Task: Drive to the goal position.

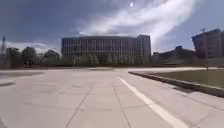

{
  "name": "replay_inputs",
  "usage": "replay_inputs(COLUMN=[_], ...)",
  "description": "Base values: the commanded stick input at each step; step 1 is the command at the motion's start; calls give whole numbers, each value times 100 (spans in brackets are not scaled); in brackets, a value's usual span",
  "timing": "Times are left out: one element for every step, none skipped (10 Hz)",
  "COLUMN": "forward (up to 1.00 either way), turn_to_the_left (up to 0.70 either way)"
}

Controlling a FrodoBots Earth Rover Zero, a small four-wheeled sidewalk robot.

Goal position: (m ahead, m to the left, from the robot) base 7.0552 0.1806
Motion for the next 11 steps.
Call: replay_inputs(forward=[70, 70, 70, 70, 70, 70, 70, 70, 70, 70, 70], turn_to_the_left=[0, 0, 0, 0, 0, 0, 0, 0, 0, 0, 0])
